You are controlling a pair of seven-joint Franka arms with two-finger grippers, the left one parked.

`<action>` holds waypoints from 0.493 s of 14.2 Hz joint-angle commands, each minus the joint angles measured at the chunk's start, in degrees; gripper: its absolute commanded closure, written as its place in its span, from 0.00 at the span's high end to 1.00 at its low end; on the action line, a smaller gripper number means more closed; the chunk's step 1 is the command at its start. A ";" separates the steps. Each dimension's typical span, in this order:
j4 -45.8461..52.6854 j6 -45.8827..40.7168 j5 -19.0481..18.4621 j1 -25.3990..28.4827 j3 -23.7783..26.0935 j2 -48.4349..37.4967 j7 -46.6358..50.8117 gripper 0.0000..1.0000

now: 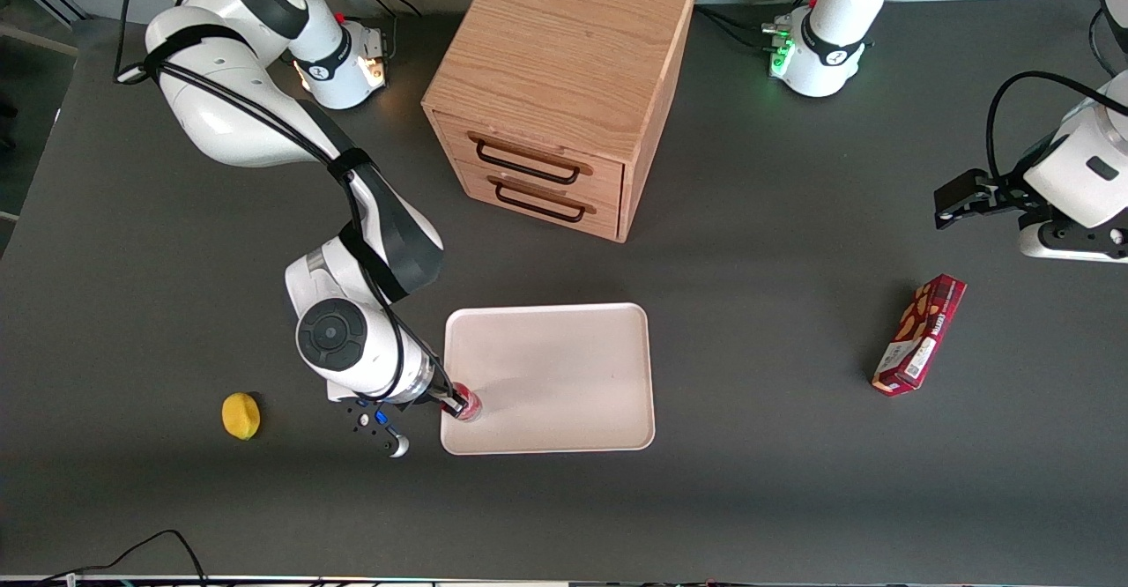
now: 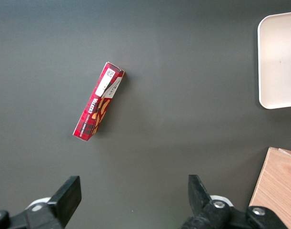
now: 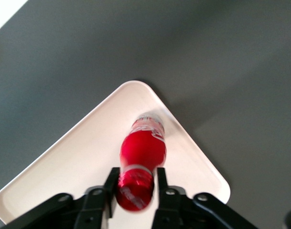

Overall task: Place coke bottle on tray
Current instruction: 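Carry the bottle to the white tray's rim and lower it upright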

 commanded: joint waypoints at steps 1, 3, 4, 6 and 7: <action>2.56 -1.79 -1.83 -0.19 1.22 0.10 1.07 1.00; 2.56 -7.92 -1.92 -2.46 4.46 -3.66 0.03 1.00; 2.48 -12.48 -1.92 -3.96 6.22 -7.86 -3.64 1.00; -0.32 -22.50 -1.57 -6.77 7.99 -17.52 -12.51 1.00; -2.95 -25.50 -1.31 -7.39 7.90 -22.70 -15.25 1.00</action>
